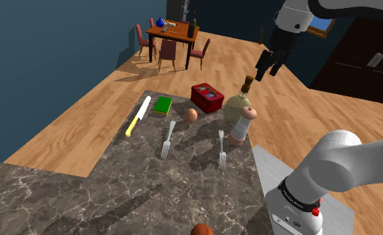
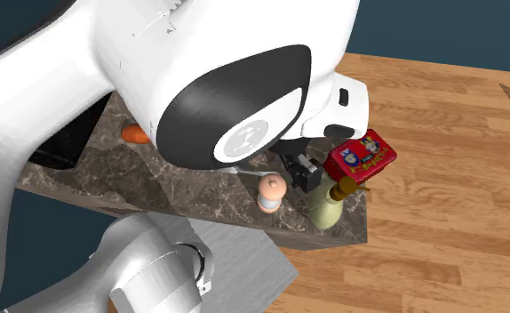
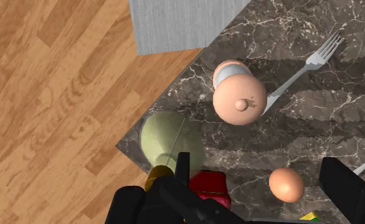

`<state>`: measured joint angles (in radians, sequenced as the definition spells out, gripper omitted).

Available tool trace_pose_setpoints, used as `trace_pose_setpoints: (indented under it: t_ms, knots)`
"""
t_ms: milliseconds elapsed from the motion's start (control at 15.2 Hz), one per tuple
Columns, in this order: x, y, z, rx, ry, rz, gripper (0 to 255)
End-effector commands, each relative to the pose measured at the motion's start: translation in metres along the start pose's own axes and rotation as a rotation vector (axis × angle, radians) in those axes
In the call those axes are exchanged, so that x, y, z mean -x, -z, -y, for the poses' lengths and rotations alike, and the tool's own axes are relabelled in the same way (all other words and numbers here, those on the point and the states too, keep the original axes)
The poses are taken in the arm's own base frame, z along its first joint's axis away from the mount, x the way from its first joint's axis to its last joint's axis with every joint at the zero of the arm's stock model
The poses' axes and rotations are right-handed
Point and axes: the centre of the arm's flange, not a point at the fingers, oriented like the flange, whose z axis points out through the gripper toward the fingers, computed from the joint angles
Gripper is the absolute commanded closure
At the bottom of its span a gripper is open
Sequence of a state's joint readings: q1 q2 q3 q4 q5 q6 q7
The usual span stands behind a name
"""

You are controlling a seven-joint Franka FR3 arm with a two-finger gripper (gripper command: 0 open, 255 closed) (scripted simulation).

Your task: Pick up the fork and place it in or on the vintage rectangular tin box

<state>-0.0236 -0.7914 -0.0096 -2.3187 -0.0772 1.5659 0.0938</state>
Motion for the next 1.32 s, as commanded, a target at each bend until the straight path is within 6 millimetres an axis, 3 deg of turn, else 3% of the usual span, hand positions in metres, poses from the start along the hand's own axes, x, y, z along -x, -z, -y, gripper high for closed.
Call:
trace_pose_setpoints:
  t_ms: [0, 660, 1254]
  knots:
    - [0.0, 0.0, 0.0, 0.0, 0.0, 0.0, 0]
    - [0.025, -0.116, 0.061, 0.007, -0.325, -0.032, 0]
    - [0.027, -0.222, 0.119, 0.013, -0.617, -0.061, 0]
